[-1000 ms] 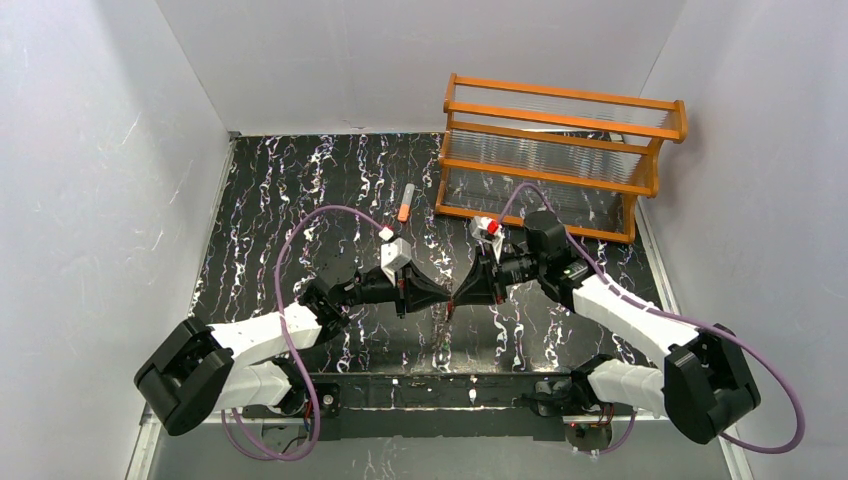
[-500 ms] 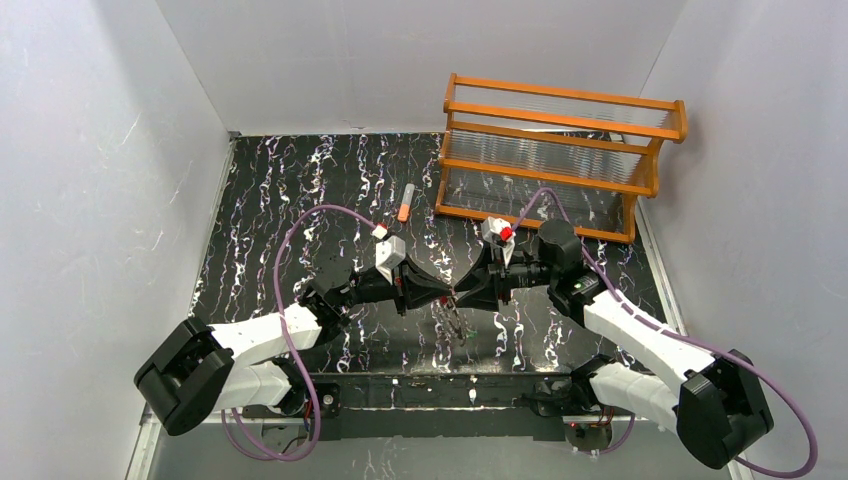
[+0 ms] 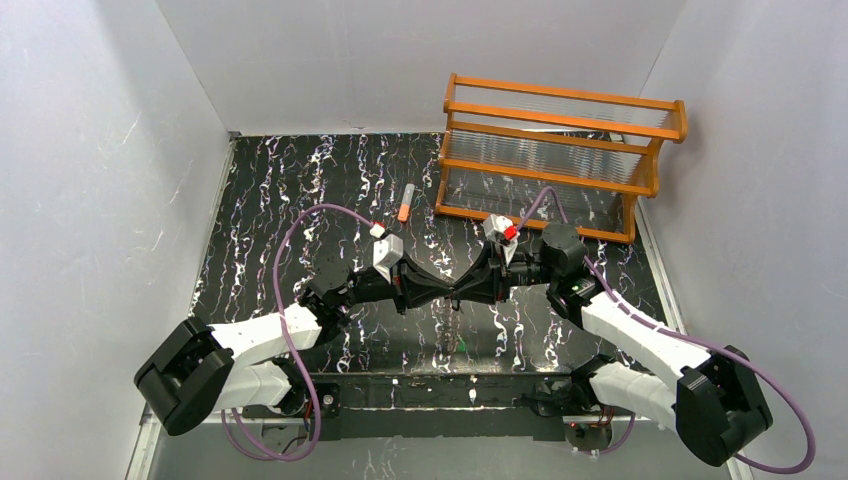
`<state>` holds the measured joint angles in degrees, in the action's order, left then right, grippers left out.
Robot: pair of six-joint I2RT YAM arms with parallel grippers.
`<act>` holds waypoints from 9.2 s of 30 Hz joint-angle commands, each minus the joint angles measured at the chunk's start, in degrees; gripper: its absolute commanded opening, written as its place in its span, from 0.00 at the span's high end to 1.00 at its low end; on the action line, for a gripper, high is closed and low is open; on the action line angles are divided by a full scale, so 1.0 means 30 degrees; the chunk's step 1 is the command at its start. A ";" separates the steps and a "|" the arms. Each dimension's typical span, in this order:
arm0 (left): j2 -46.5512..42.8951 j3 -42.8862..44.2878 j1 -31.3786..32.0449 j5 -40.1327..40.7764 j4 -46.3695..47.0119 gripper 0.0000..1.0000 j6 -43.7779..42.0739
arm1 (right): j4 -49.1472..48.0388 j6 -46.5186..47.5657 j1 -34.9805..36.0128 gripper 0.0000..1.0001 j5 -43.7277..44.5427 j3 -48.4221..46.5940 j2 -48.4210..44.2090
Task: Remove the keys from the keyring
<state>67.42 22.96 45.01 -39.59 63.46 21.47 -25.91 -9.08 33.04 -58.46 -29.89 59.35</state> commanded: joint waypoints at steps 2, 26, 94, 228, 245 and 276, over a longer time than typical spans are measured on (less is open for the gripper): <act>-0.0236 0.0110 0.0083 0.0131 0.1716 1.00 0.0435 | -0.1560 -0.0366 0.0062 0.82 -0.0245 0.0193 0.0055; -0.2774 0.7596 -0.0691 0.2494 -2.0173 0.52 -1.0526 | 2.6704 0.8042 0.1195 0.99 0.6458 -1.4839 0.5635; -0.2736 0.0486 -0.0630 0.2503 -0.4587 1.00 -0.0293 | 0.3156 0.0537 0.4899 0.51 1.3215 -0.0422 -0.4320; -0.0768 -0.2813 0.1670 0.5863 0.5800 1.00 0.2158 | -0.2263 0.2245 0.5101 0.50 1.0341 0.0354 -0.3844; -0.1707 -0.2885 0.1042 0.5385 0.5004 1.00 0.2431 | 0.1369 0.2916 0.4722 0.99 0.9526 -0.1244 -0.3532; -0.2936 0.4885 -0.0784 -0.1783 -1.4209 0.76 -0.7070 | 1.9739 0.8650 0.4685 0.99 0.8272 -1.2976 0.2755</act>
<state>58.35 35.38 42.92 -40.88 24.62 3.18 33.39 15.33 47.09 -30.68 -65.36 67.53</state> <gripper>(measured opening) 0.239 0.033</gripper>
